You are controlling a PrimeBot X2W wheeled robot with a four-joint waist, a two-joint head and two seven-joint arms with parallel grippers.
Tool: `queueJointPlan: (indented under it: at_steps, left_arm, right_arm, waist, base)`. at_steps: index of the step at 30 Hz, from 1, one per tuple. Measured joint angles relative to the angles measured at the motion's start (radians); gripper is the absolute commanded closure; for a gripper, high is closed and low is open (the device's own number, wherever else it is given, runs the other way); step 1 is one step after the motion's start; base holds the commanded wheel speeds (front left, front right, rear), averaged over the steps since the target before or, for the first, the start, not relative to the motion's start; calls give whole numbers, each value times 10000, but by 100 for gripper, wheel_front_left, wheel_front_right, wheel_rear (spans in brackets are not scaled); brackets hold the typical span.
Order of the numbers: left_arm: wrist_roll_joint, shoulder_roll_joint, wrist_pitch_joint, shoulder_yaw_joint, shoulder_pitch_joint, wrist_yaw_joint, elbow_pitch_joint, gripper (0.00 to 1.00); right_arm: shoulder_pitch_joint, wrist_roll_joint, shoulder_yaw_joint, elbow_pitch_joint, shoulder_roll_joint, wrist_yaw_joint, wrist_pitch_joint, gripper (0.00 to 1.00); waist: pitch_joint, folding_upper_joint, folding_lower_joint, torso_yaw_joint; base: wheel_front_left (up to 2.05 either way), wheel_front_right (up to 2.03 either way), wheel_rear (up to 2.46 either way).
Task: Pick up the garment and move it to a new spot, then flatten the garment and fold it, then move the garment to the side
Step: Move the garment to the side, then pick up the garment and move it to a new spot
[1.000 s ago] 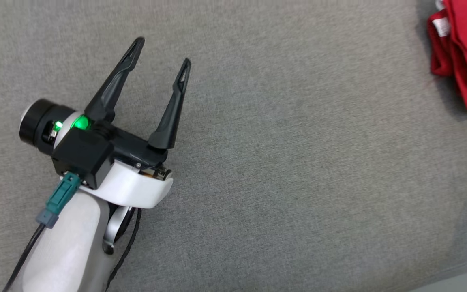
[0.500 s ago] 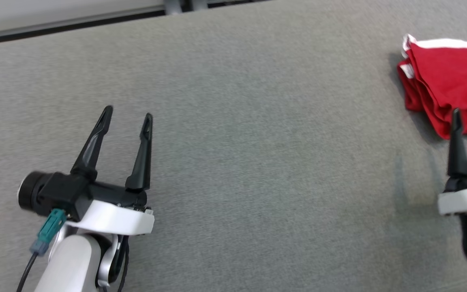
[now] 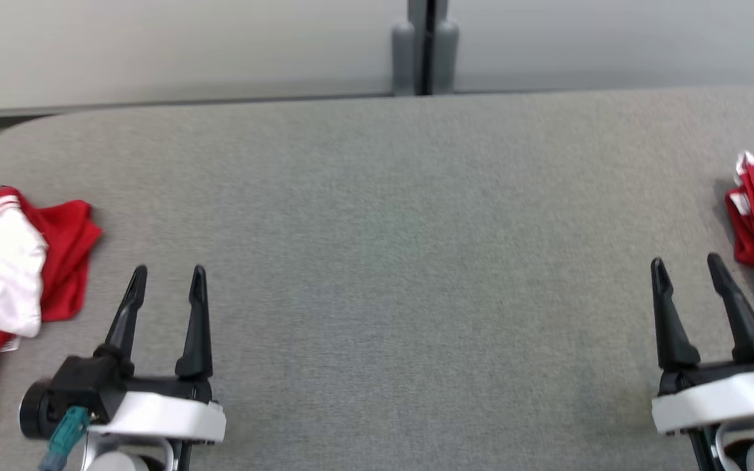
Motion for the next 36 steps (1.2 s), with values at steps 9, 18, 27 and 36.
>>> queueJointPlan:
  at_steps: [9,18,27,36]
  left_arm:
    - [2,109,180,-58,1073,197,-105,0]
    - [-25,245,531,-159,1772,360,-272,0]
    - [-59,332,708,-173,2069,510,-447,0]
    - [-71,376,769,-268,2071,520,-564,0]
  right_arm:
    - [1266,-81,-10,-685,242,0,598,0]
    - [2080,-107,-150,-1055,336,0,920,0]
    - [2165,-127,-190,-1170,345,0,1018,0]
    - [2164,-171,-240,-1225,343,0,1003,0]
  waist:
    - [-1239,0,0,417]
    - [-2059,0,0,282]
    - [-2226,0,0,234]
    - [-2145,0,0,243]
  base:
    - [0,0,0]
    - [0,0,0]
    - [0,0,0]
    - [0,0,0]
